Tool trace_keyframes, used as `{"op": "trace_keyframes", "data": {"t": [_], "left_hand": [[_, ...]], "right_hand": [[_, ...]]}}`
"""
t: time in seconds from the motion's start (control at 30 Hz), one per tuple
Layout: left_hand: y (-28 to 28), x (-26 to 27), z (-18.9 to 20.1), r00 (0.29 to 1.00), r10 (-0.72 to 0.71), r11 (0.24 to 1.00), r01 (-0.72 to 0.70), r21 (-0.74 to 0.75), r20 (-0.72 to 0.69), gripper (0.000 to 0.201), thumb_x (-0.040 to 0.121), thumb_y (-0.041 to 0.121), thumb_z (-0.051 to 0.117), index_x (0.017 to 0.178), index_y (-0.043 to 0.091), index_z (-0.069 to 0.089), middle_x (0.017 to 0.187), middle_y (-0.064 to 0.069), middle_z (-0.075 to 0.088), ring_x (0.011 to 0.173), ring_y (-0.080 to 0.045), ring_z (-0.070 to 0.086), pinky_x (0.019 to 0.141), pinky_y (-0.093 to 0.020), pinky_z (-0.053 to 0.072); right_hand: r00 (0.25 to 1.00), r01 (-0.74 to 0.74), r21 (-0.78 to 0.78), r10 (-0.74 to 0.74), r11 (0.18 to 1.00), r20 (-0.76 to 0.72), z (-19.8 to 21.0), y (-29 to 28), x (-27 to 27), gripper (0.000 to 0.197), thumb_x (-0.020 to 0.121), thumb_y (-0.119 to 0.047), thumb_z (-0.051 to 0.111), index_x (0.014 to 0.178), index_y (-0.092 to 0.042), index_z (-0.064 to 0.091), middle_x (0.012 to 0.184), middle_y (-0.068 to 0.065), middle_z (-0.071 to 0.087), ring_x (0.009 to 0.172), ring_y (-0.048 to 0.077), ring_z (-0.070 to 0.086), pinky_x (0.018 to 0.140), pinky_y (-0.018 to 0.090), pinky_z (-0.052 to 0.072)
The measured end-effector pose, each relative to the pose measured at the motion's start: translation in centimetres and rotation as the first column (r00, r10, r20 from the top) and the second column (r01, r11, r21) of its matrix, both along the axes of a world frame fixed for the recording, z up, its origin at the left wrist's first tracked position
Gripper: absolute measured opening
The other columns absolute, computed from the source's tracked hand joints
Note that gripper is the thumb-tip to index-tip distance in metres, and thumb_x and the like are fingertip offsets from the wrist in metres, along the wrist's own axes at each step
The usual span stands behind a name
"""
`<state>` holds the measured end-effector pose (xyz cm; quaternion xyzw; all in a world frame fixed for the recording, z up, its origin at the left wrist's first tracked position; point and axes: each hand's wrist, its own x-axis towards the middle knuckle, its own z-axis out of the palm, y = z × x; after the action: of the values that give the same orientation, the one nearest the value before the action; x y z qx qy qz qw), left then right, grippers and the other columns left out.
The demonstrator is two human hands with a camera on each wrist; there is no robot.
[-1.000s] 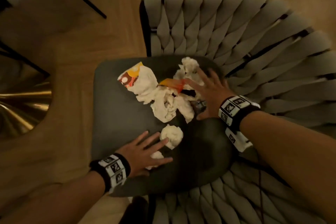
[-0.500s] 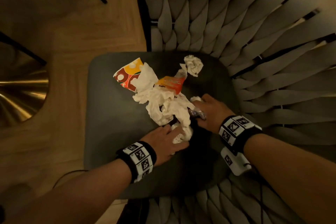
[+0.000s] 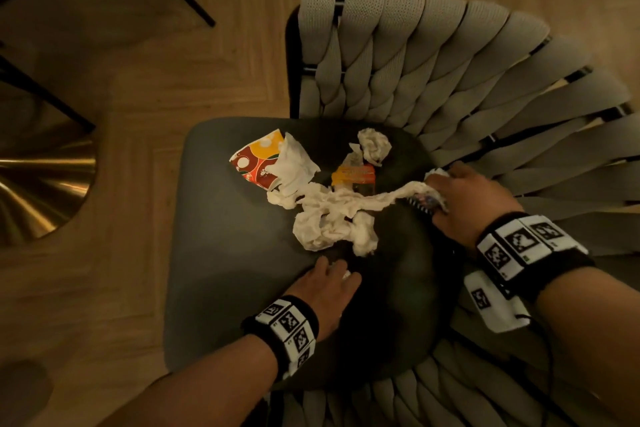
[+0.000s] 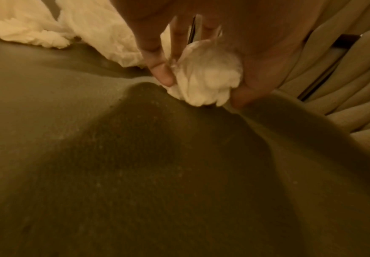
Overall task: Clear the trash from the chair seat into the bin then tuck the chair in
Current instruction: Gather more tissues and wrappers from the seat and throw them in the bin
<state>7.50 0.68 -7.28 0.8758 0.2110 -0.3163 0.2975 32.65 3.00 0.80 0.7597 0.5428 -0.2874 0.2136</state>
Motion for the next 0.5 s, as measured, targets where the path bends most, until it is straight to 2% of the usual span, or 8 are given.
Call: {"op": "trace_keyframes", "data": {"t": [0.1,0.17,0.23,0.3,0.37,0.43,0.5], "left_hand": [[-0.1,-1.1,0.8,0.995,0.090,0.994,-0.087,-0.064,0.047,0.070,0.083,0.028,0.060,0.139,0.021,0.019,0.143,-0.011,0.029,0.123,-0.033,0.029,0.103,-0.043,0.038],[0.1,-2.0,2.3,0.962,0.223,0.975,-0.217,-0.051,0.158,0.063,0.082,0.032,0.057,0.135,0.022,0.023,0.136,-0.005,0.034,0.120,-0.026,0.032,0.101,-0.035,0.037],[1.6,-2.4,4.0,0.883,0.366,0.924,-0.383,0.002,0.293,0.061,0.081,0.036,0.055,0.132,0.025,0.025,0.131,-0.001,0.035,0.119,-0.023,0.032,0.099,-0.032,0.035],[3.8,-2.2,4.6,0.794,0.468,0.842,-0.534,0.076,0.388,0.064,0.080,0.039,0.057,0.133,0.027,0.023,0.129,-0.004,0.035,0.119,-0.023,0.033,0.099,-0.036,0.039],[5.8,-1.5,3.9,0.765,0.523,0.787,-0.603,0.132,0.376,0.073,0.079,0.039,0.060,0.137,0.029,0.017,0.130,-0.007,0.030,0.122,-0.024,0.031,0.101,-0.039,0.041],[6.6,-0.5,2.6,0.796,0.526,0.803,-0.581,0.132,0.300,0.081,0.080,0.038,0.062,0.140,0.037,0.007,0.139,-0.008,0.018,0.131,-0.028,0.024,0.106,-0.042,0.037],[6.3,0.3,0.9,0.834,0.493,0.840,-0.531,0.113,0.249,0.084,0.083,0.039,0.060,0.140,0.046,0.000,0.149,-0.007,0.001,0.140,-0.033,0.011,0.110,-0.048,0.032]], "right_hand": [[0.999,-0.047,0.074,0.048,0.996,-0.018,0.0,1.7,-0.1,0.059,0.082,-0.035,0.061,0.137,-0.030,0.039,0.136,0.010,0.040,0.115,0.034,0.051,0.089,0.042,0.051],[0.993,-0.098,0.109,0.104,0.989,-0.051,-0.3,3.0,-0.7,0.058,0.082,-0.035,0.061,0.135,-0.031,0.039,0.134,0.010,0.040,0.111,0.032,0.052,0.086,0.041,0.052],[0.983,-0.148,0.145,0.161,0.978,-0.082,-0.7,4.3,-1.5,0.055,0.082,-0.033,0.061,0.133,-0.032,0.041,0.132,0.008,0.038,0.105,0.030,0.054,0.081,0.041,0.054],[0.971,-0.201,0.172,0.220,0.964,-0.094,-1.4,5.6,-2.1,0.054,0.082,-0.029,0.062,0.132,-0.032,0.042,0.138,0.006,0.033,0.109,0.031,0.052,0.085,0.043,0.053],[0.964,-0.229,0.167,0.248,0.959,-0.101,-2.3,6.8,-2.2,0.059,0.082,-0.025,0.062,0.136,-0.033,0.039,0.150,0.004,0.021,0.121,0.034,0.046,0.093,0.043,0.050],[0.957,-0.252,0.138,0.268,0.958,-0.109,-3.4,8.0,-2.0,0.069,0.082,-0.020,0.063,0.141,-0.037,0.031,0.158,0.002,0.004,0.131,0.036,0.039,0.101,0.045,0.045],[0.946,-0.284,0.106,0.297,0.953,-0.129,-4.8,8.9,-1.9,0.082,0.081,-0.014,0.064,0.143,-0.044,0.020,0.160,-0.001,-0.009,0.139,0.036,0.029,0.106,0.045,0.041]]}}
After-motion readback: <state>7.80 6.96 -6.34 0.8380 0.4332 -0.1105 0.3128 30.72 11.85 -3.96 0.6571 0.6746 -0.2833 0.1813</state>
